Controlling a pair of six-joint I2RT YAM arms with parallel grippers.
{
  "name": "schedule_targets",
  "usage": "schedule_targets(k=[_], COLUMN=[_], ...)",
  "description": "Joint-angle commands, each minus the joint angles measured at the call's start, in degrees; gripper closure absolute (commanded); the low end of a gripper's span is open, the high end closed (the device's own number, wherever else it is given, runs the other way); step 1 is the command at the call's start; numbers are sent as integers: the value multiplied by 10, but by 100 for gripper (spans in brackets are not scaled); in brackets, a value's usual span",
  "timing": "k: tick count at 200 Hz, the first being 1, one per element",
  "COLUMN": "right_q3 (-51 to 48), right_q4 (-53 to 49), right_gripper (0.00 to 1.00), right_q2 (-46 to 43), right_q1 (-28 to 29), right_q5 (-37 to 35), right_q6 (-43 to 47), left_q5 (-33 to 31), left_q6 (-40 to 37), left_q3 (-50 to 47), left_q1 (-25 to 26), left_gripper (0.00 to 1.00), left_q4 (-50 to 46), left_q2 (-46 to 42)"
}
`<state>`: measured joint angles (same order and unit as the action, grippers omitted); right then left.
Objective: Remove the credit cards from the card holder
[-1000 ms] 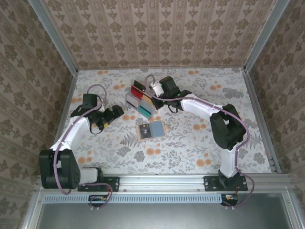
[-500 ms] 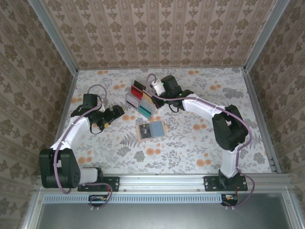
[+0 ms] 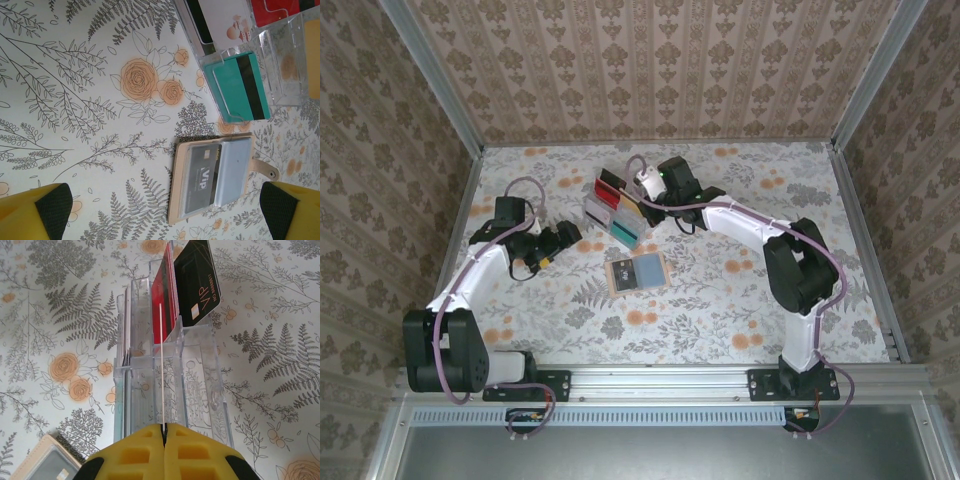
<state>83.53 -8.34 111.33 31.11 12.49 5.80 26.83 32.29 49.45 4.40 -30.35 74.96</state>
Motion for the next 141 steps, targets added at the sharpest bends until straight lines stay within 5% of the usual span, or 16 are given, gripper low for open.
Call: schedule_targets(k=[1,70,112,141], right_q3=[26,25,39,39], right_q4=[-22,-37,-63,-68], right_gripper=[100,100,76,69], right_q2=[21,33,23,-12], right_q1=[-3,-3,-3,0], right_q5=[-4,12,27,13], right_q6=[24,29,15,-17], left_q5=[11,15,22,25], left_q6=[-3,-5,-8,-9], left_q3=[-9,-11,-10,-10], left_q1=[-5,-5,-5,-5], left_gripper=[0,0,0,0], left_q4=[6,6,8,8], left_q2=[3,3,2,-2])
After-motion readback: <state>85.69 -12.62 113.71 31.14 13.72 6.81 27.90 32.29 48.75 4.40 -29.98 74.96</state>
